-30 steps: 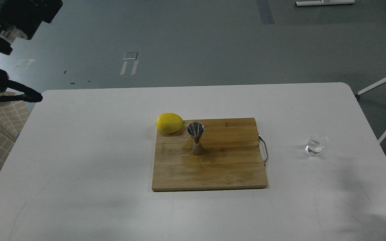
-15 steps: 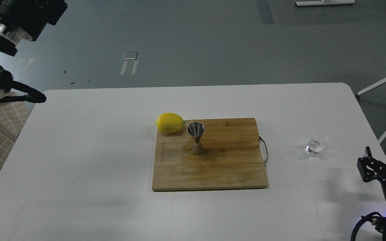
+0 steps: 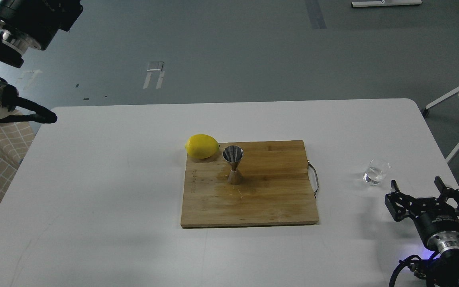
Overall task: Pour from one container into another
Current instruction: 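Move the right gripper toward the clear glass cup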
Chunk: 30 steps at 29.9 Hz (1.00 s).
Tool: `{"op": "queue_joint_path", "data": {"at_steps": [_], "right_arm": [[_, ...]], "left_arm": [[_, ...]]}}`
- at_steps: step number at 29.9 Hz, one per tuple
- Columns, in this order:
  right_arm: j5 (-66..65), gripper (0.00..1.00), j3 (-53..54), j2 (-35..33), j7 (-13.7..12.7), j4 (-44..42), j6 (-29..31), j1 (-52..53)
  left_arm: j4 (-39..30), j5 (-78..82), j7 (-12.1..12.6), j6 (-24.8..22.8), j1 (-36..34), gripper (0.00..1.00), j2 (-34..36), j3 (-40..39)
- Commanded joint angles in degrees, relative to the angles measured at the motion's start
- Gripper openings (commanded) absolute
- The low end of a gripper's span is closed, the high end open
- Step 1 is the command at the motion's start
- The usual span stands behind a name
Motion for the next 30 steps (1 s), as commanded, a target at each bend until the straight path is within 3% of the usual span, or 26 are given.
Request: {"op": "queue_joint_path", "data": {"at_steps": [1,6,30], "right_arm": [[-1.72,1.00,-0.38,1.06,-0.16,-0.25,-1.45,1.03],[-1.72,1.00,-2.13,1.58,-3.14,-0.25,-3.38,1.91],[-1.02,1.00,-2.05,2.55,-6.93,-6.67,-3.56,7.27]], "left_arm": [[0.01,0.09,0.00,0.07,-0.01,0.97,0.09,0.00],[0.01,0.09,0.00,0.07,-0.01,0.97,0.26,-0.09],[0.01,0.09,0.00,-0.02,-0.19,0.97,0.70,-0.27]]}}
